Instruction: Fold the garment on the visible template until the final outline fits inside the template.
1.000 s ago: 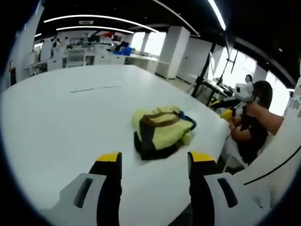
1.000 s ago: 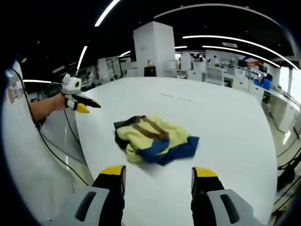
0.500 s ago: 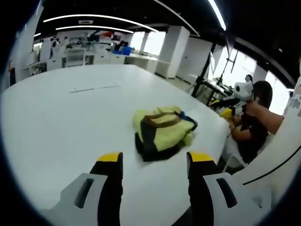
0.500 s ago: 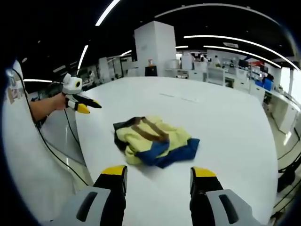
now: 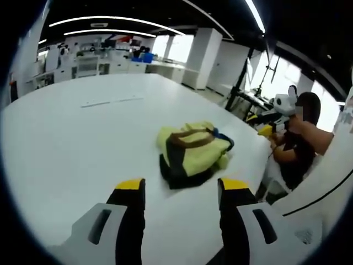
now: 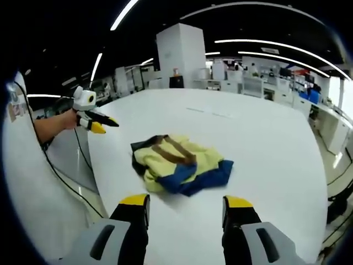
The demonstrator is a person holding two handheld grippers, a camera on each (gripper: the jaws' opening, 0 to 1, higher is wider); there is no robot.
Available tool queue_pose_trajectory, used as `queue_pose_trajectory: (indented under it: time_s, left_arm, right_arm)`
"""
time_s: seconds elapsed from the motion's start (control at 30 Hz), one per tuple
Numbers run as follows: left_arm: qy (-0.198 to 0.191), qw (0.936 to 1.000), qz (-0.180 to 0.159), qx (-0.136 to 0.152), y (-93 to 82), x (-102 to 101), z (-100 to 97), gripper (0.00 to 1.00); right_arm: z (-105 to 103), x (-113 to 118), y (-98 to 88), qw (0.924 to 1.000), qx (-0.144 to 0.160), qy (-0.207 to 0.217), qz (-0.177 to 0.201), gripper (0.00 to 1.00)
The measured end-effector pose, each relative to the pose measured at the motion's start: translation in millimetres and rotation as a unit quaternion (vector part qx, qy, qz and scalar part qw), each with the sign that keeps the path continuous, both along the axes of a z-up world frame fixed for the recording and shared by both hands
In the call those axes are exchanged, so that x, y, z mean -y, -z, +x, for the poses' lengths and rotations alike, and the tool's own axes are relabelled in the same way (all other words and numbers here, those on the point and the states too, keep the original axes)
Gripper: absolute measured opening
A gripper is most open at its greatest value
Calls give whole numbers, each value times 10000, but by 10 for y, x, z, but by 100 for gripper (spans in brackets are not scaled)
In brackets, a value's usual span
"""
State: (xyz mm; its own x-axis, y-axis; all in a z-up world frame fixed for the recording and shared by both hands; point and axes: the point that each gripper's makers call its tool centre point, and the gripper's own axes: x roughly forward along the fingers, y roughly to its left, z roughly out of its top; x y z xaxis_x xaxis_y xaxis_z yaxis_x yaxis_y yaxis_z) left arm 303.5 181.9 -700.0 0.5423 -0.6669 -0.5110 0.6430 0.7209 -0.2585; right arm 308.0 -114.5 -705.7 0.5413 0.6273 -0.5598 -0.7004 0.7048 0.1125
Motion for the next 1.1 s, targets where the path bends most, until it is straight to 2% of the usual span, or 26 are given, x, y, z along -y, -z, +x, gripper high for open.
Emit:
queue_pose_trajectory:
  time_s: [0.47, 0.9, 1.1]
  left_arm:
    - [108, 9999, 64, -67, 64, 103, 80, 46]
    - [235, 9997, 70, -90, 121, 252, 142, 41]
    - [260, 9996, 95, -111, 171, 292, 188, 39]
  right_arm:
    - [112, -68, 41, 9999, -22, -101, 71, 46]
    - [223, -176, 147, 9996, -144, -185, 161, 30]
    - [248, -218, 183, 9993, -214, -174, 251, 26]
